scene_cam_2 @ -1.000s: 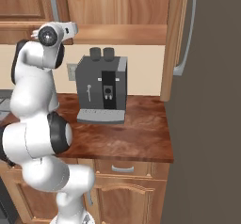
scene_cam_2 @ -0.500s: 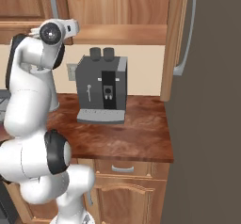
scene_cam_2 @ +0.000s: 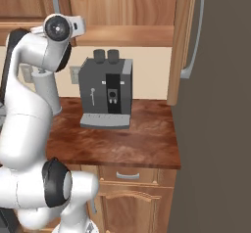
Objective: Open the cabinet. Pick the sponge and place it next to the sink. Then close the cabinet.
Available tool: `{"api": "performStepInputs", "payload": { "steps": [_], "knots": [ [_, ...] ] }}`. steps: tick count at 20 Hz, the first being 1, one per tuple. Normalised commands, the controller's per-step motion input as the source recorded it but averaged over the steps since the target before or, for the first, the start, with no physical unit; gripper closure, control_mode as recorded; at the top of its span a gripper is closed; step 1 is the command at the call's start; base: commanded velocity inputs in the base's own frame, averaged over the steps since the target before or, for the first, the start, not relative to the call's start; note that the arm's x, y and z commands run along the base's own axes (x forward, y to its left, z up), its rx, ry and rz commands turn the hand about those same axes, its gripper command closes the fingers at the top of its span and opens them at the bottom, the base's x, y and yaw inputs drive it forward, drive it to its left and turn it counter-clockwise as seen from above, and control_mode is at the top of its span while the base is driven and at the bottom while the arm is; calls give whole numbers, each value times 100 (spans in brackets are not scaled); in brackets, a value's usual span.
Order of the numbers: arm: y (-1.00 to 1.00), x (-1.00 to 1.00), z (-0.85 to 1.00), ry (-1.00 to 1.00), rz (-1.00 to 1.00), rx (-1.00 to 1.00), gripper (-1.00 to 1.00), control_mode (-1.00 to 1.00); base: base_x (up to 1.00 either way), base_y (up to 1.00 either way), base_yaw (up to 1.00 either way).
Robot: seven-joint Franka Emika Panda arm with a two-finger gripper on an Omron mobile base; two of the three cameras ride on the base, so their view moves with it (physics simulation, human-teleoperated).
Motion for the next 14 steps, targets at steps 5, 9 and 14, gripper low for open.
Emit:
{"api": "performStepInputs", "payload": {
  "steps": [5, 9, 14],
  "knots": [
    [-13, -69, 6, 31, 2, -12, -100, -100, 0, 0, 0],
    [-19, -77, 0, 31, 0, -11, -100, -100, 0, 0, 0],
    [-14, -65, -27, 10, 0, -3, -100, -100, 0, 0, 0]
  ]
}}
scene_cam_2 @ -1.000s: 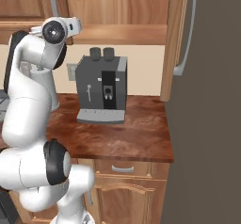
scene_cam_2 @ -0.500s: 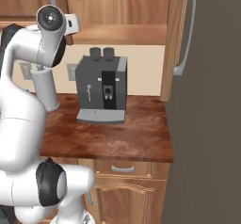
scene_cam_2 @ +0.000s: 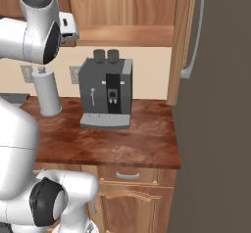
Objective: Open the cabinet. Pick the sponge and place it next to the sink. Then close the cabinet.
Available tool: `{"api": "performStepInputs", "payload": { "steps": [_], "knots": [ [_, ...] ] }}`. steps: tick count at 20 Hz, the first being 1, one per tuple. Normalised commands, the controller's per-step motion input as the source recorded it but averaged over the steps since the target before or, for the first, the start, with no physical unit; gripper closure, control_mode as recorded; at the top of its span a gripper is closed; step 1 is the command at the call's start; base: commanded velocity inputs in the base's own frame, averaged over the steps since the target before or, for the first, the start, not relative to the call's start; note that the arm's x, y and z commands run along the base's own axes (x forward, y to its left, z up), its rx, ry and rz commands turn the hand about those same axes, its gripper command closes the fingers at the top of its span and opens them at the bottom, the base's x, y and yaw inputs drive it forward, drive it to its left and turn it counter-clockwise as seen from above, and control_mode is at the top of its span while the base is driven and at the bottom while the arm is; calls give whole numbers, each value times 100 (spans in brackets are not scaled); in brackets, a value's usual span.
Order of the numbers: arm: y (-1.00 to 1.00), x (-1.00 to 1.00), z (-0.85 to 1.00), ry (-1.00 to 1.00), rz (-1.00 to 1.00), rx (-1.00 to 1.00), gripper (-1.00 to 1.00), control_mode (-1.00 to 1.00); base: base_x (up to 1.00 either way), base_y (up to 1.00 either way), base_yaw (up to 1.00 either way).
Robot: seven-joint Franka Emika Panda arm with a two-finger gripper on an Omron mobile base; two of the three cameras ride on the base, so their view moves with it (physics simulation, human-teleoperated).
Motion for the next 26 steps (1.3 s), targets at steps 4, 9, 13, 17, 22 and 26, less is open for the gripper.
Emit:
{"api": "performStepInputs", "payload": {
  "steps": [4, 9, 13, 17, 22, 26],
  "knots": [
    [-4, -29, -38, -6, 0, 0, -100, -100, 0, 0, 0],
    [-10, -27, -11, -6, 0, 0, -100, -100, 0, 0, 0],
    [-20, -60, 0, -6, -4, 0, -100, -100, 0, 0, 0],
    [-22, -69, 0, -5, -10, 0, -100, -100, 0, 0, 0],
    [-32, -76, 0, -4, -13, 0, -100, -100, 0, 0, 0],
    [-32, -81, 0, -8, -16, 0, -100, -100, 0, 0, 0]
  ]
}}
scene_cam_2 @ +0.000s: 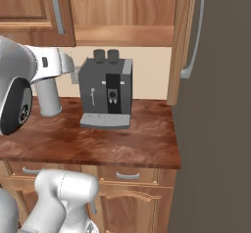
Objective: Open the cabinet. Pick the sponge and place it next to the sink. Then close the cabinet.
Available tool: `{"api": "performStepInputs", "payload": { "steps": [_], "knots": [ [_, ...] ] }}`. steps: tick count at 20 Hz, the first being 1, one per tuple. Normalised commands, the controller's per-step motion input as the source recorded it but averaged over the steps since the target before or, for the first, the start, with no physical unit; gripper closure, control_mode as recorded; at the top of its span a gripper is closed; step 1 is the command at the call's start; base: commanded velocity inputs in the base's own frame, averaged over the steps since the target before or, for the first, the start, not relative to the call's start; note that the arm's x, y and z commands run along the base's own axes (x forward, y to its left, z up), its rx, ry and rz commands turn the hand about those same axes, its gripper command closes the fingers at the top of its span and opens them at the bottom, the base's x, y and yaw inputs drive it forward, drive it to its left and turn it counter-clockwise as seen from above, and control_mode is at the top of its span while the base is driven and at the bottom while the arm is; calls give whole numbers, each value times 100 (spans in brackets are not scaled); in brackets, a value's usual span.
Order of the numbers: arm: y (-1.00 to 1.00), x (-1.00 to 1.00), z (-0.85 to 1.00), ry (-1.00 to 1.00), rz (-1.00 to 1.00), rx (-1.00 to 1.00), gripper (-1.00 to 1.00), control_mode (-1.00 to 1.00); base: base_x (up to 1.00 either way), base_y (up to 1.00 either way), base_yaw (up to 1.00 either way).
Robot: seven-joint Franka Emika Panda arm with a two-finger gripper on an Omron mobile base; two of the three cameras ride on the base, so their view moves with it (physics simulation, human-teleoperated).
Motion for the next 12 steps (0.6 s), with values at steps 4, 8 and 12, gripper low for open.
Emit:
{"api": "performStepInputs", "payload": {
  "steps": [4, 8, 12],
  "knots": [
    [-31, -82, 0, -8, -15, 0, -100, -100, 0, 0, 0],
    [-35, -80, 0, -8, -14, 0, -100, -100, 0, 0, 0],
    [-31, -69, 0, -12, -15, 0, -100, -100, 0, 0, 0]
  ]
}}
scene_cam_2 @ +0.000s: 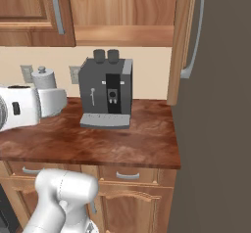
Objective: Open the cabinet. Pick the sponge and place it next to the sink. Then close the cabinet.
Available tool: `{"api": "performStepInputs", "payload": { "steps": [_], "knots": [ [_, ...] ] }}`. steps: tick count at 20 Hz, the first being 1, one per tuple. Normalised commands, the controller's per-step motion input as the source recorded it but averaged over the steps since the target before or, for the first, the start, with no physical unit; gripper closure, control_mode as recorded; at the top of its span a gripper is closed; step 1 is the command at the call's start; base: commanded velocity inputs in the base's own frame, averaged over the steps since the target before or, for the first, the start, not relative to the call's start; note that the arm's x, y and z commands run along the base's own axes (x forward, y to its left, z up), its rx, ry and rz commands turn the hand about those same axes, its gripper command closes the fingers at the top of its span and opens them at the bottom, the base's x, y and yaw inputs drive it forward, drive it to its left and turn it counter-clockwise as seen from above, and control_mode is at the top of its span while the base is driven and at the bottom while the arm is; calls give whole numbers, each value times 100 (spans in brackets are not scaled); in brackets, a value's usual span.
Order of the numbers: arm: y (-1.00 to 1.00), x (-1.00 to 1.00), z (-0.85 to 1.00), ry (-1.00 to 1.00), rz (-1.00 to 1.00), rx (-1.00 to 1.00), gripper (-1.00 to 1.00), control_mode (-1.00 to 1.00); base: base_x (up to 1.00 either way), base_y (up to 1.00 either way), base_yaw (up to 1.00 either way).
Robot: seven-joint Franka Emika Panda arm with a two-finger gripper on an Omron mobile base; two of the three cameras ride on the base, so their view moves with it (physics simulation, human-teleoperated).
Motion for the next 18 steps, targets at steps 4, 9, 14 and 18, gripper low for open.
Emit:
{"api": "performStepInputs", "payload": {
  "steps": [4, 9, 14, 18],
  "knots": [
    [-13, -37, 0, -16, -17, 0, -100, -100, 0, 0, 0],
    [0, 0, 0, -22, -20, 0, -100, -100, 0, 0, 0],
    [-4, 0, 0, -23, -20, 0, -100, -100, 0, 0, 0],
    [-25, 0, 0, -18, -13, 3, -100, -100, 0, 0, 0]
  ]
}}
